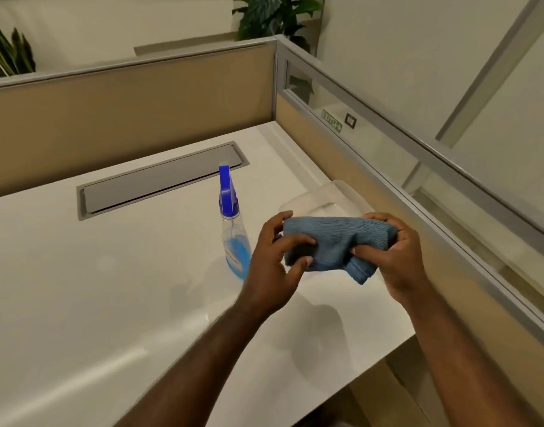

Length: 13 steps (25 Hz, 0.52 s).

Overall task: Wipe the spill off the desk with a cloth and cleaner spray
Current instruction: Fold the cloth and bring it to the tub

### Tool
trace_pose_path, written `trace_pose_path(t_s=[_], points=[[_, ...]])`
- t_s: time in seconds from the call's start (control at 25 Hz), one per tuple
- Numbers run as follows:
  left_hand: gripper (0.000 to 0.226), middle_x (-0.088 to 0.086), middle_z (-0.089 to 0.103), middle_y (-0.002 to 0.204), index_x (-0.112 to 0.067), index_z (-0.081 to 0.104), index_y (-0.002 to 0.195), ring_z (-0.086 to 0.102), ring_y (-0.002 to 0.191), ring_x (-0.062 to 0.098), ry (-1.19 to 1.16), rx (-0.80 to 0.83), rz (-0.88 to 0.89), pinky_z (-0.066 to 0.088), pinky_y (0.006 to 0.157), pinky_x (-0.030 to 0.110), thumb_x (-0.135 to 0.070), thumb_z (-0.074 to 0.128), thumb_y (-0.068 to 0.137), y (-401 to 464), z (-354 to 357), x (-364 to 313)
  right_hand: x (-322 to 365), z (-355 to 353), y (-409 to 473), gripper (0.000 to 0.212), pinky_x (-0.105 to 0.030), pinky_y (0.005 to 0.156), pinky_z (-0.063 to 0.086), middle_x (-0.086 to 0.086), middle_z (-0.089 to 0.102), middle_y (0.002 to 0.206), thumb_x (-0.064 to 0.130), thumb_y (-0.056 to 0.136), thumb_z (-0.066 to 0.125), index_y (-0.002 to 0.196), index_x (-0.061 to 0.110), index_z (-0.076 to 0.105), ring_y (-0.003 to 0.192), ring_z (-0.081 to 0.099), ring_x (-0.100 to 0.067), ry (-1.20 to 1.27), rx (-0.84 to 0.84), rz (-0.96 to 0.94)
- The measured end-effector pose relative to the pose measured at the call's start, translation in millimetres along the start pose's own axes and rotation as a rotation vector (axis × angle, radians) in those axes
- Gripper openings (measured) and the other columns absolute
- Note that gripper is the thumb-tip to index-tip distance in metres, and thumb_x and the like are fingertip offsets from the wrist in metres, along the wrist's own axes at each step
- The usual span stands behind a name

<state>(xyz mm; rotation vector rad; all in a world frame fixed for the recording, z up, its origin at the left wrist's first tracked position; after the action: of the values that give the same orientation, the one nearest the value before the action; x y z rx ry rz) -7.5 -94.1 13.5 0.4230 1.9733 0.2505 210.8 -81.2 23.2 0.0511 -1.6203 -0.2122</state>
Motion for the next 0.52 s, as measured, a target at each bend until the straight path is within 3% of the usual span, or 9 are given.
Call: trace_pose_path(t_s=[0.12, 0.2, 0.28, 0.44, 0.52], points=[[0.025, -0.009, 0.042, 0.142, -0.028, 0.062, 0.117, 0.041, 0.118, -0.012, -0.089, -0.036, -0.214, 0.037, 0.094, 0.007, -0.036, 0.055, 0.094, 39.1, 20.6, -13.2, 5.0, 0.5, 28.8, 0.036, -0.02, 0.07, 0.051, 0.007, 0.068, 0.085, 0.005, 0.062, 0.076, 0.094, 0.016, 0.065, 0.077, 0.063, -0.01, -0.327, -0.12, -0.406], [0.029, -0.013, 0.061, 0.123, -0.035, 0.063, 0.107, 0.056, 0.106, -0.007, -0.293, -0.091, -0.383, 0.047, 0.091, 0.018, -0.051, 0.042, 0.095, 65.1, 35.0, -21.5, -2.0, 5.0, 41.7, 0.023, -0.028, 0.077, 0.049, 0.0, 0.069, 0.087, 0.009, 0.072, 0.071, 0.095, 0.012, 0.066, 0.081, 0.063, -0.017, -0.568, -0.2, -0.691], [0.027, -0.019, 0.067, 0.099, -0.042, 0.061, 0.092, 0.062, 0.096, 0.001, -0.443, -0.14, -0.553, 0.049, 0.086, 0.027, -0.061, 0.042, 0.09, 86.7, 46.2, -23.2, -17.1, 12.2, 46.3, 0.013, -0.038, 0.087, 0.046, -0.004, 0.072, 0.089, 0.015, 0.081, 0.067, 0.093, 0.012, 0.071, 0.086, 0.064, -0.022, -0.762, -0.251, -0.887], [0.021, 0.001, 0.076, 0.096, -0.02, 0.069, 0.096, 0.071, 0.089, 0.018, -0.64, -0.273, -0.714, 0.057, 0.073, 0.029, -0.039, 0.062, 0.09, 105.9, 60.9, -8.8, -45.4, 19.6, 53.4, 0.016, -0.04, 0.1, 0.038, -0.005, 0.074, 0.093, 0.015, 0.077, 0.075, 0.093, 0.012, 0.077, 0.092, 0.068, -0.021, -0.917, -0.129, -0.969], [0.022, 0.002, 0.076, 0.1, -0.016, 0.066, 0.106, 0.072, 0.089, 0.017, -0.772, -0.296, -0.725, 0.059, 0.071, 0.03, -0.032, 0.059, 0.093, 105.8, 64.7, -0.8, -51.4, 13.2, 60.0, 0.031, -0.04, 0.105, 0.036, -0.005, 0.073, 0.1, 0.029, 0.073, 0.08, 0.098, 0.013, 0.074, 0.097, 0.067, -0.023, -0.934, -0.022, -0.954]])
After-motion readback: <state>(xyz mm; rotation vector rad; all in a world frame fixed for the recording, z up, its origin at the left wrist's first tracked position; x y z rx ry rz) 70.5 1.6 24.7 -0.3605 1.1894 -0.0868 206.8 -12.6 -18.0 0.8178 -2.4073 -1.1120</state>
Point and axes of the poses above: each hand's wrist, its own y-axis towards the middle knuckle, its own z-axis out of the palm, x = y × z, the point moved 1 cm from there along y, towards the middle knuckle
